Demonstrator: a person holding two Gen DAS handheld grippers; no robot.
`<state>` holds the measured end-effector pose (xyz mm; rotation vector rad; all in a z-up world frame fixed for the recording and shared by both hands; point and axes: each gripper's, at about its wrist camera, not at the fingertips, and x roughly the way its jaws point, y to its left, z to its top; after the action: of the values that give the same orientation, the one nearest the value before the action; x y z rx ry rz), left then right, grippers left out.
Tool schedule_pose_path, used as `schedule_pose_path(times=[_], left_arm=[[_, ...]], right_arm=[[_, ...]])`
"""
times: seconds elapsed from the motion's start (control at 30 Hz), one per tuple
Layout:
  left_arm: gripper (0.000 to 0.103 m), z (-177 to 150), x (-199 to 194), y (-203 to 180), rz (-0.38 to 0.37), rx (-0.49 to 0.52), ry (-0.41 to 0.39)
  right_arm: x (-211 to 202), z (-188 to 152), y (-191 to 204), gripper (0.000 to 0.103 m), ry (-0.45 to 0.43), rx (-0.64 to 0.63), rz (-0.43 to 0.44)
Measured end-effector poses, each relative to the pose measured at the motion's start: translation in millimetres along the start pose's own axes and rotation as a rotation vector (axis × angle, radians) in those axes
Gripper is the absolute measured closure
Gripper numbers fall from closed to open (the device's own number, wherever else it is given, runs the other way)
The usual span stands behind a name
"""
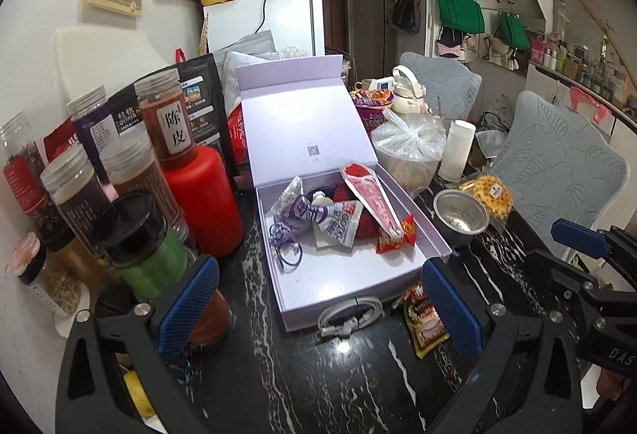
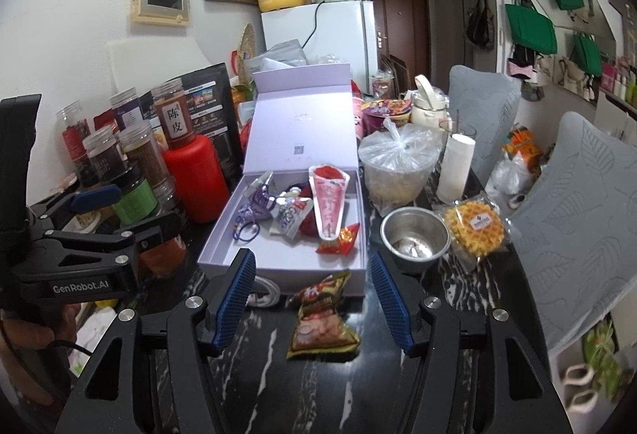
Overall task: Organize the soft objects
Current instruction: 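Withdraw both open tools from the box back over the table, then grasp the white charging cable with the left tool while the right tool grasps the cereal snack bag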
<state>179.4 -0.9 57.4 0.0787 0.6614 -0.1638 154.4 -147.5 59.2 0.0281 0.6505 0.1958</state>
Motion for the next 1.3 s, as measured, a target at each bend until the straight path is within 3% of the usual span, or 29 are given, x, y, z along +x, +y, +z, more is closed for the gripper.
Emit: schedule_pose_path(times=[0.43, 0.8, 1.3], left_arm=[[0.0, -51.6, -16.4, -10.2, -0.035, -0.003, 0.051], [0.0, -92.9, -4.0, -8.3, -0.02, -0.041, 0.14], [0.0, -112.7, 25.1, 3.2, -0.037, -0.111, 0.184]], right_arm=[[-14.1, -44.4, 11.5, 0.041, 0.046, -0.001, 0.005], [0.9, -83.8, 14.1, 0.039, 0.113, 0.022, 0.024], [37.3, -108.5, 6.4, 0.034, 0.198, 0.042, 0.023]])
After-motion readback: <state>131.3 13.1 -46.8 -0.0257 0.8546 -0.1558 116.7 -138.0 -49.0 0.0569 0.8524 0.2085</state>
